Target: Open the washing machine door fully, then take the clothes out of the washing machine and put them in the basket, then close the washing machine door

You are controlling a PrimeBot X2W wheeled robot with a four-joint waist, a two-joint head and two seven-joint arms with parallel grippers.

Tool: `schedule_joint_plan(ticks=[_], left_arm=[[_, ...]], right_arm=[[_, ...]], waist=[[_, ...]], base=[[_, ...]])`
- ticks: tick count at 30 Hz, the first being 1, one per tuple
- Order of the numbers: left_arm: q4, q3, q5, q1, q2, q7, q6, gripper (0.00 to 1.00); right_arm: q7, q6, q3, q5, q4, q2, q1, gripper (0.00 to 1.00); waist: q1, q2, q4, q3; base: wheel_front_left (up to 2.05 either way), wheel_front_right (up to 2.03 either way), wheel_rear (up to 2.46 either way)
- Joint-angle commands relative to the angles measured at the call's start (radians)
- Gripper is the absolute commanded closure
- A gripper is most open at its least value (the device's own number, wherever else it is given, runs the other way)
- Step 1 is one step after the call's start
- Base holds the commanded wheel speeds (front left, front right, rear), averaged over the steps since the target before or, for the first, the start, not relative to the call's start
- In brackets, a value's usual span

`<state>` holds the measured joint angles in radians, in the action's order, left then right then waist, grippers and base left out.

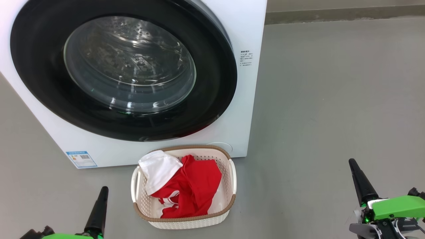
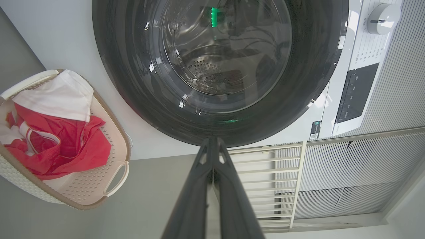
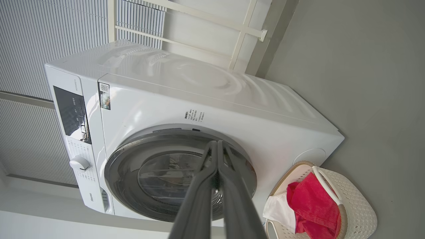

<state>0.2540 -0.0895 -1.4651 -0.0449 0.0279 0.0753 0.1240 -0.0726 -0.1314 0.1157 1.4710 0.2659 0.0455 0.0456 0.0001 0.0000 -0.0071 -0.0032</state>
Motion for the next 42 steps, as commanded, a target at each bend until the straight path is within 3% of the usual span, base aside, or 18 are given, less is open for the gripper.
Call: schedule_joint_plan(ticks=[1, 11, 42], left_arm=[[-0.018, -0.024, -0.026, -0.045, 0.02, 0.009, 0.006, 1.0], [-0.009, -0.025, -0.142, -0.063, 0.022, 0.038, 0.007, 1.0], [-0.009, -0.024, -0.143, -0.063, 0.022, 0.038, 0.007, 1.0]], right_arm=[[-0.009, 0.0, -0.013, 0.028, -0.024, 0.007, 0.048, 1.0], [-0.039, 0.001, -0.004, 0.137, -0.021, 0.006, 0.062, 1.0], [-0.04, 0.001, -0.002, 0.138, -0.021, 0.006, 0.062, 1.0]], waist=[[0.0, 0.0, 0.001, 0.001], [0.0, 0.0, 0.007, 0.006], [0.0, 0.0, 0.007, 0.006]], base=[[0.0, 0.0, 0.0], [0.0, 0.0, 0.0], [0.0, 0.0, 0.0]])
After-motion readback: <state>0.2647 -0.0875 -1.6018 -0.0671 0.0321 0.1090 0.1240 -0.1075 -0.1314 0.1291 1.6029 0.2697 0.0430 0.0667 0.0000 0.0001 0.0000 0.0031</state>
